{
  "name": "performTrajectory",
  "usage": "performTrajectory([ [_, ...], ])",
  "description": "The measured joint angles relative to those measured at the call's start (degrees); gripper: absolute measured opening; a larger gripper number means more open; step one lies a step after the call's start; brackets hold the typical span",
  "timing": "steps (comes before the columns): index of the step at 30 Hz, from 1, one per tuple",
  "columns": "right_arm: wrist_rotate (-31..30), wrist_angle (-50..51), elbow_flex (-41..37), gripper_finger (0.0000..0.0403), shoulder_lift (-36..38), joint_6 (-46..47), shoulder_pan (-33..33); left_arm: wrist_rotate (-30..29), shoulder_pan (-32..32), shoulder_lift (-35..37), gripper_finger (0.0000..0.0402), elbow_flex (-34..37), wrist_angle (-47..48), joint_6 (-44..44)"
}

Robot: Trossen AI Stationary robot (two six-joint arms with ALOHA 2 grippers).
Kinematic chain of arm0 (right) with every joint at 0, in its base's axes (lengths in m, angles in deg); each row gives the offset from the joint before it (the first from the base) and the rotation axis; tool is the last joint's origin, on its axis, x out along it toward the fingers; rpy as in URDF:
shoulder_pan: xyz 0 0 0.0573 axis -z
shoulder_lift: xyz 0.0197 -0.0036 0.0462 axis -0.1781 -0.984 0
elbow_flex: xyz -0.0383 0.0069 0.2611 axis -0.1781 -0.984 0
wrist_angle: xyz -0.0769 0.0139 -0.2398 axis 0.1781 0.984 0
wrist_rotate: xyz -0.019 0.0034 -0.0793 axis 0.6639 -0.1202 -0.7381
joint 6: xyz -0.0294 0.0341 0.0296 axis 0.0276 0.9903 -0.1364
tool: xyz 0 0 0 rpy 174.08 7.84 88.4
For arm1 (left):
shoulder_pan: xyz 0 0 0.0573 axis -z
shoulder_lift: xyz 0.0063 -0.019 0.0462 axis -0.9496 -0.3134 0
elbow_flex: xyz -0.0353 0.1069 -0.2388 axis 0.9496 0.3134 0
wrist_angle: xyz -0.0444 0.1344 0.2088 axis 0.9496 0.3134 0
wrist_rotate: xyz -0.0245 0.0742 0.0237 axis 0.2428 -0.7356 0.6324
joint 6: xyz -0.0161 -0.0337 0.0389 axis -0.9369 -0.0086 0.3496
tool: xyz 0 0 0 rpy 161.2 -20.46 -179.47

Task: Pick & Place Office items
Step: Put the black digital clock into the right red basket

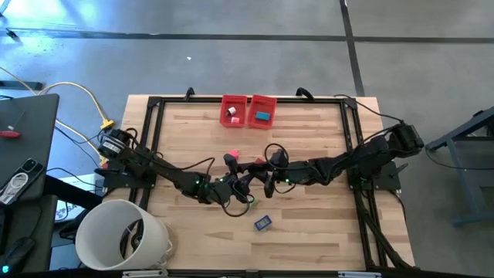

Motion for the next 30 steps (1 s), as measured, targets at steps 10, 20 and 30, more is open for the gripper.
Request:
performTrajectory([
  [10, 0.2, -0.3, 0.0, 0.0146, 0.0, -1.6, 0.0, 0.3, 0.0, 0.0, 0.0152, 0.0, 0.2, 0.0],
  [20, 0.2, -0.3, 0.0, 0.0138, 0.0, -2.9, -0.1, 0.3, 0.0, 0.0, 0.0152, 0.0, 0.3, -0.3],
  [30, -0.1, -0.5, 0.0, 0.0061, 0.0, -3.7, -0.2, -0.3, 0.0, 0.0, 0.0152, 0.0, 0.4, 0.0],
])
